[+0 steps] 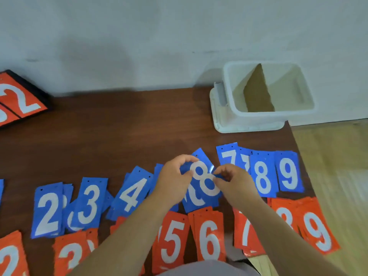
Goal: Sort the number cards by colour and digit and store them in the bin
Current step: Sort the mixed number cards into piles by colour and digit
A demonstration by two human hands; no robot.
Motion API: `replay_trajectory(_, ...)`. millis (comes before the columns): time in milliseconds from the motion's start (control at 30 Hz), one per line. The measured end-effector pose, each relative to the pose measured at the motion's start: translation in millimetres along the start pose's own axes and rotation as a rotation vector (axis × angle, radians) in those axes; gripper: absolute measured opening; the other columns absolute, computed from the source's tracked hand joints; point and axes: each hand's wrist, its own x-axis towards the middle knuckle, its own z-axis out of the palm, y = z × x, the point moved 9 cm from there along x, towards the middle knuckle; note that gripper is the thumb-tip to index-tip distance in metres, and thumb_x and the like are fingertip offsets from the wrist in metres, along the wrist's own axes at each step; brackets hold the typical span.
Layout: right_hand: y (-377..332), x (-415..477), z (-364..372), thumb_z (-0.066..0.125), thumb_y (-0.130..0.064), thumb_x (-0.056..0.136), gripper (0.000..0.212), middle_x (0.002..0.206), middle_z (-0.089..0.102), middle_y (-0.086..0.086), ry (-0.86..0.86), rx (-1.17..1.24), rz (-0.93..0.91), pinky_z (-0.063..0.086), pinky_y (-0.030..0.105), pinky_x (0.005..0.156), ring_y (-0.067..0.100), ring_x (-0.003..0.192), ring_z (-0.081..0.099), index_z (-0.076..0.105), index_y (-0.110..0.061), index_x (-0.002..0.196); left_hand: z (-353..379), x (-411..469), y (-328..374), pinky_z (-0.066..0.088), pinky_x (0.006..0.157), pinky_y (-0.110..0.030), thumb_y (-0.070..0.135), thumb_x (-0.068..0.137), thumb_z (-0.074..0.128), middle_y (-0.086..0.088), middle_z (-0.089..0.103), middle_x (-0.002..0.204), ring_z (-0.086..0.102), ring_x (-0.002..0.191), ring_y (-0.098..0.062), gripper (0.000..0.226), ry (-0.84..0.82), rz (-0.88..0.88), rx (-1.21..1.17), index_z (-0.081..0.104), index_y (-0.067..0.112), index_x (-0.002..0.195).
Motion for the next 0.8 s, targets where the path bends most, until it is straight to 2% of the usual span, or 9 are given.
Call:
replay_trajectory(67,27,-8,-24,0.072,-0.017,0.086,0.017,0.079,0.070,-0.017,0.016,-0.004,0.009,0.049,0.016,0.061,0.003,0.079,0.066,0.069,-0.033,0.081,37,-4,14,0.036,0.044,-0.019,-0.002,0.092,0.057,0.007,0.070,0.088,0.042,0.043,-0.006,0.041,-0.029,0.028,0.037,0.067,0.036,0.102)
replay_trajectory(133,50,-11,-48,0.070,-0.015,0.086,0.018,0.076,0.069,-0.018,0.021,-0.016,0.008,0.048,0.016,0.061,0.001,0.076,0.065,0.069,-0.032,0.080,67,-6,26,0.038,0.049,-0.010,-0.001,0.091,0.059,0.017,0.064,0.096,0.053,0.053,-0.001,0.038,-0.024,0.049,0.103,0.067,0.033,0.107)
replay_trajectory(233,81,-10,-87,0.070,-0.015,0.088,0.016,0.081,0.070,-0.016,0.059,0.010,0.008,0.045,0.013,0.062,0.000,0.078,0.065,0.070,-0.030,0.083,101,-9,39,0.043,0.069,-0.004,0.006,0.090,0.065,0.016,0.060,0.119,0.059,0.086,0.009,0.040,0.017,0.097,0.177,0.062,0.040,0.111)
replay_trajectory(300,104,-1,-114,0.069,-0.014,0.089,0.015,0.084,0.070,-0.015,0.136,0.073,0.025,0.042,0.013,0.063,0.003,0.083,0.066,0.069,-0.029,0.086,116,-15,44,0.045,0.082,-0.009,0.012,0.091,0.067,0.016,0.056,0.124,0.058,0.103,0.004,0.039,0.035,0.098,0.220,0.062,0.039,0.118)
replay_trajectory(367,126,11,-135,0.069,-0.014,0.090,0.011,0.088,0.069,-0.013,0.191,0.100,0.053,0.041,0.014,0.062,0.010,0.088,0.066,0.068,-0.025,0.092,126,-22,47,0.045,0.088,-0.017,0.017,0.093,0.068,0.018,0.052,0.125,0.056,0.111,-0.001,0.038,0.059,0.079,0.289,0.061,0.034,0.126)
replay_trajectory(467,145,29,-141,0.066,-0.020,0.093,0.015,0.098,0.066,-0.006,0.137,-0.086,0.041,0.038,0.014,0.057,0.013,0.083,0.062,0.065,-0.019,0.108,134,-39,47,0.041,0.093,-0.020,0.024,0.095,0.067,0.017,0.050,0.127,0.051,0.118,-0.003,0.040,0.099,0.037,0.387,0.057,0.032,0.133)
replay_trajectory(567,151,35,-139,0.066,-0.028,0.093,0.025,0.096,0.063,-0.001,0.077,-0.284,0.023,0.041,0.020,0.054,0.011,0.075,0.060,0.061,-0.017,0.115,137,-58,39,0.042,0.103,-0.026,0.029,0.096,0.066,0.012,0.051,0.131,0.049,0.125,-0.007,0.040,0.149,-0.010,0.437,0.056,0.031,0.135)
replay_trajectory(667,143,25,-139,0.065,-0.036,0.092,0.035,0.113,0.063,-0.001,0.062,-0.381,-0.033,0.057,0.032,0.073,0.016,0.093,0.063,0.061,-0.021,0.123,132,-78,28,0.042,0.110,-0.033,0.034,0.095,0.066,0.010,0.050,0.138,0.045,0.133,-0.011,0.044,0.214,-0.054,0.484,0.054,0.031,0.137)
replay_trajectory(800,108,-3,-125,0.067,-0.040,0.089,0.044,0.134,0.056,-0.003,0.009,-0.384,-0.177,0.054,0.038,0.094,0.019,0.118,0.055,0.058,-0.026,0.130,111,-104,20,0.043,0.107,-0.034,0.037,0.093,0.067,0.007,0.049,0.140,0.045,0.132,-0.016,0.050,0.294,-0.077,0.592,0.052,0.029,0.140)
